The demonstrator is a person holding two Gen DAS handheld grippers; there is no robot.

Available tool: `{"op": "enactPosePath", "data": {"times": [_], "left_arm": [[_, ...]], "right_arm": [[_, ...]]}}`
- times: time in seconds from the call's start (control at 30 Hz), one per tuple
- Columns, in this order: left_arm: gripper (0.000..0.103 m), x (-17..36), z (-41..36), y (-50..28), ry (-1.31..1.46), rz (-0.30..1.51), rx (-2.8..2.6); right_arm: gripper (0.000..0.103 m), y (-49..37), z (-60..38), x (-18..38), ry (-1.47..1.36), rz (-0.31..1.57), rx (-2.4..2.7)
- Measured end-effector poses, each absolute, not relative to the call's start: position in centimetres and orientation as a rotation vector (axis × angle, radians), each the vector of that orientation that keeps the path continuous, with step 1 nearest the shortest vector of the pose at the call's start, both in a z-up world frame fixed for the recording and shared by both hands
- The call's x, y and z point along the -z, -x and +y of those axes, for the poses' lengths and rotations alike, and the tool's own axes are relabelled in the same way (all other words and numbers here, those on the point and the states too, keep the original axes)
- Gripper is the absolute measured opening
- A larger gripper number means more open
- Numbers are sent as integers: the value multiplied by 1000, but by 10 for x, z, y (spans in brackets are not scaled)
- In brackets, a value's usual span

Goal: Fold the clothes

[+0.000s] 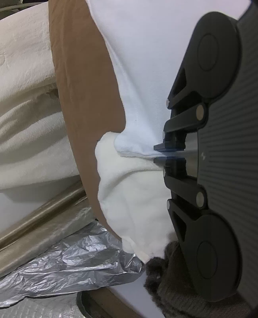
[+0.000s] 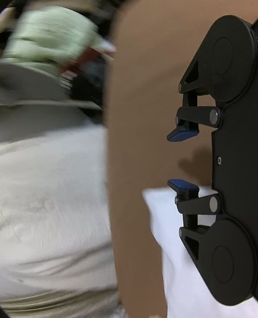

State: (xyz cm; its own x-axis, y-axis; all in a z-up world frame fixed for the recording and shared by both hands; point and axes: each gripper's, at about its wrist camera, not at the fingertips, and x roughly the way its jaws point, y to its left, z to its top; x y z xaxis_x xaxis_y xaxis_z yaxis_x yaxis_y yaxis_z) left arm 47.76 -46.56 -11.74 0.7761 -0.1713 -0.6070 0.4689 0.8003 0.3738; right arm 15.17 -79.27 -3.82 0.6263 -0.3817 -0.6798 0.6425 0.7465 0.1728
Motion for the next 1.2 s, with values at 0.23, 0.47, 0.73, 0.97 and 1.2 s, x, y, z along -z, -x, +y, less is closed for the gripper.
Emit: {"op": "enactPosePath", "data": {"times": [0.23, 0.47, 0.73, 0.97, 1.2], "left_arm": [[3, 82, -467, -425, -546, 373, 526], [3, 29, -447, -397, -504, 253, 624], [3, 31, -440, -420, -511, 320, 615], [3, 28, -427, -424, -465, 219, 466], [5, 70, -455, -443, -650, 255, 359]], "right_arm": [[65, -133, -801, 56, -650, 659, 476], [68, -178, -820, 82, -756, 645, 523], [8, -226, -811, 92, -700, 628, 436], [6, -198, -787, 43, -447, 412, 493], [6, -220, -779, 29, -282, 498, 526]]}}
